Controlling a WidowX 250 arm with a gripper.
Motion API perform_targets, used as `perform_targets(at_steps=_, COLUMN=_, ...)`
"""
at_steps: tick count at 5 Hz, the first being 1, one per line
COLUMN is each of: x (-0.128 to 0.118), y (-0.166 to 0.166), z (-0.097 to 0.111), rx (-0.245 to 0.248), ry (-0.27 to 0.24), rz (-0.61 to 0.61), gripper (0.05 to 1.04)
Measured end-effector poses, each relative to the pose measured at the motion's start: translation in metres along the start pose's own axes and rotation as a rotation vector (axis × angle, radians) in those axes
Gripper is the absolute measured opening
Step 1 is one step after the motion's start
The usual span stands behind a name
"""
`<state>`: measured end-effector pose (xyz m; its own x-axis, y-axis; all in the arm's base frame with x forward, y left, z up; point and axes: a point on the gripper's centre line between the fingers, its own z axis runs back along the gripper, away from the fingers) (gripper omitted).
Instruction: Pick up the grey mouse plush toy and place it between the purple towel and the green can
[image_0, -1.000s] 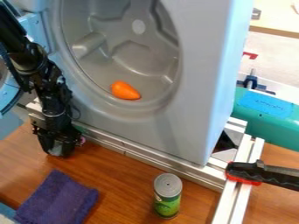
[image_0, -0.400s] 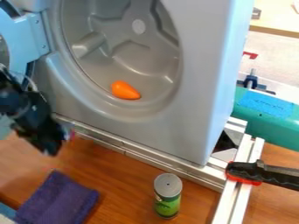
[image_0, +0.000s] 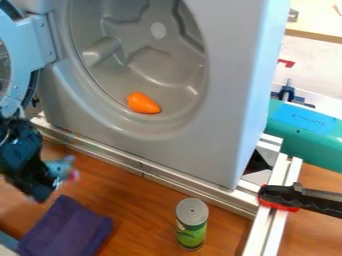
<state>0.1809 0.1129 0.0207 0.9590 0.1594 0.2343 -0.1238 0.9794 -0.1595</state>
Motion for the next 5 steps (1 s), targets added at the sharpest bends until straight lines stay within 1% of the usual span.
perform_targets(at_steps=1, x=-0.039, y=-0.032, z=-0.015, rx=-0.053, ry=0.185, rz=-0.135, gripper=0.111)
perform_targets(at_steps=2, x=-0.045, y=-0.057, z=-0.042, rx=-0.099, ry=0.270, rz=-0.216, gripper=0.111)
perform_targets(at_steps=3, x=-0.038, y=-0.076, z=-0.060, rx=-0.099, ry=0.259, rz=-0.239, gripper=0.111)
perform_targets(at_steps=4, x=-0.028, y=-0.094, z=-0.091, rx=-0.114, ry=0.264, rz=-0.149, gripper=0.111)
perform_targets(at_steps=5, x=-0.024, y=-0.105, z=-0.113, rx=-0.078, ry=0.229, rz=-0.085, gripper=0.110)
